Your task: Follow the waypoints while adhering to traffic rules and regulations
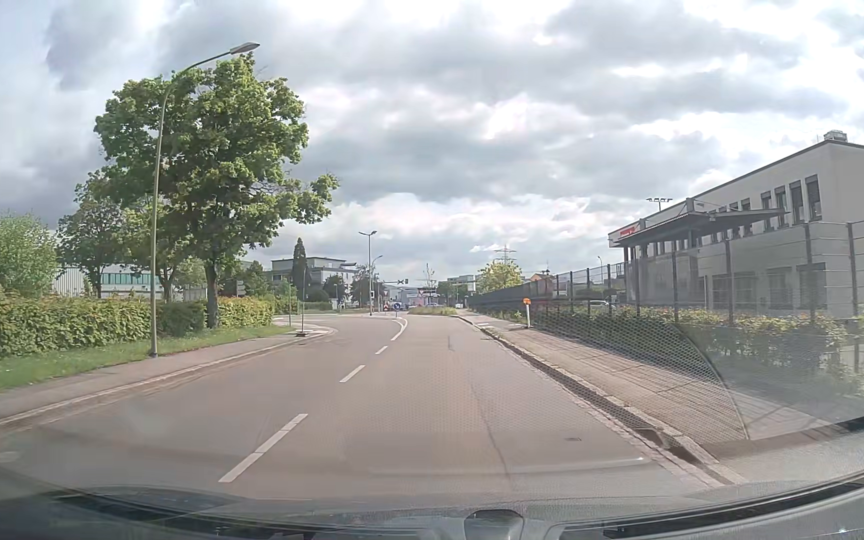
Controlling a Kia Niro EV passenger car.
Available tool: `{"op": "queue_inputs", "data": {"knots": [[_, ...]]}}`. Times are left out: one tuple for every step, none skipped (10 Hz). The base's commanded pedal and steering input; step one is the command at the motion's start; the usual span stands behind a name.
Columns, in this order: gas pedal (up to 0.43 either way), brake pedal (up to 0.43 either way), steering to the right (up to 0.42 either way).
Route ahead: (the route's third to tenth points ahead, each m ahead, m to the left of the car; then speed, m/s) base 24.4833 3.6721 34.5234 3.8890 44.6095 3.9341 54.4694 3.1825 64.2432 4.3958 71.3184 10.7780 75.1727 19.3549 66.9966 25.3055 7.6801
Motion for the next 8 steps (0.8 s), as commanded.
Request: {"op": "queue_inputs", "data": {"knots": [[0.059, 0.0, 0.0], [0.059, 0.0, -0.002], [0.059, 0.0, -0.005], [0.059, 0.0, -0.01], [0.047, 0.0, -0.013], [0.047, 0.0, -0.013], [0.047, 0.0, -0.01], [0.047, 0.0, -0.007]]}}
